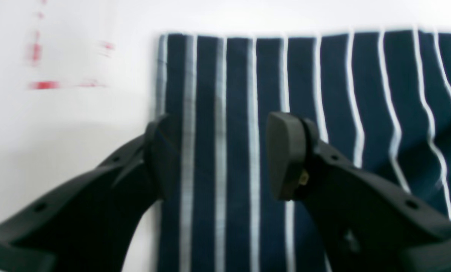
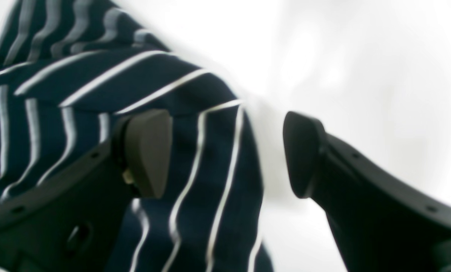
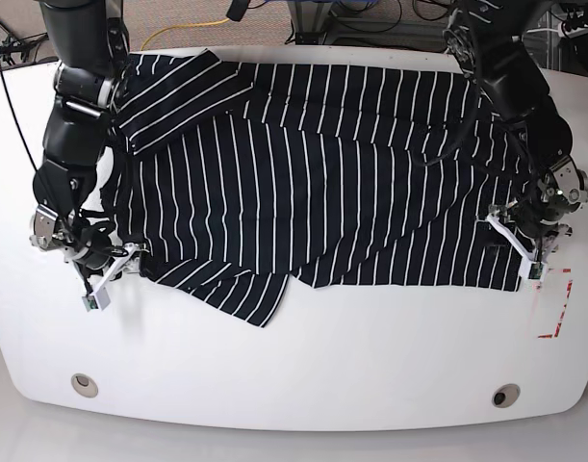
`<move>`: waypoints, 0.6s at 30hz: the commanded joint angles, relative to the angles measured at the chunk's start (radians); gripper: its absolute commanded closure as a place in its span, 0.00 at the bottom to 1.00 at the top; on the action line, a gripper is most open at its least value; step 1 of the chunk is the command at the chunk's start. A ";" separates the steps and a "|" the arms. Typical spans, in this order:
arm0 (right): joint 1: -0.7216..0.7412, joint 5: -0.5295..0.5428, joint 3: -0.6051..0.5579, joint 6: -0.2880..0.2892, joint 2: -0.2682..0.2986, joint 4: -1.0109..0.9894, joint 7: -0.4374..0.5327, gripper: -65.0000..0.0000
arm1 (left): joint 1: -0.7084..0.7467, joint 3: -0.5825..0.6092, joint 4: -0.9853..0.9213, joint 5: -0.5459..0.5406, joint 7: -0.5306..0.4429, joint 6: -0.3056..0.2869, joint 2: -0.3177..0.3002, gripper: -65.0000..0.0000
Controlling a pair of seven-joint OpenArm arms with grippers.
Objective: Fold the T-shirt properly
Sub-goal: 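Release the shirt and move both grippers to the shirt's hem edge, then grasp the hem edge with both grippers and lift it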
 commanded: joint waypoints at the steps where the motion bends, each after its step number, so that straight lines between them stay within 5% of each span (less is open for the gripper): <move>1: 0.061 -0.022 -0.002 0.008 0.013 -0.088 0.109 0.33 | -0.024 0.004 0.013 -0.016 -0.030 -0.002 -0.010 0.49; 6: 0.070 -0.063 -0.038 0.008 0.006 -0.165 0.207 0.33 | -0.024 0.004 0.009 -0.016 -0.030 -0.002 -0.010 0.49; 14: 0.052 -0.060 -0.050 0.008 -0.026 -0.199 0.216 0.33 | -0.058 0.001 0.009 -0.012 -0.025 0.042 -0.022 0.47; 18: 0.044 -0.060 -0.050 0.008 -0.038 -0.199 0.216 0.52 | -0.076 0.004 -0.044 -0.018 -0.028 0.136 -0.052 0.37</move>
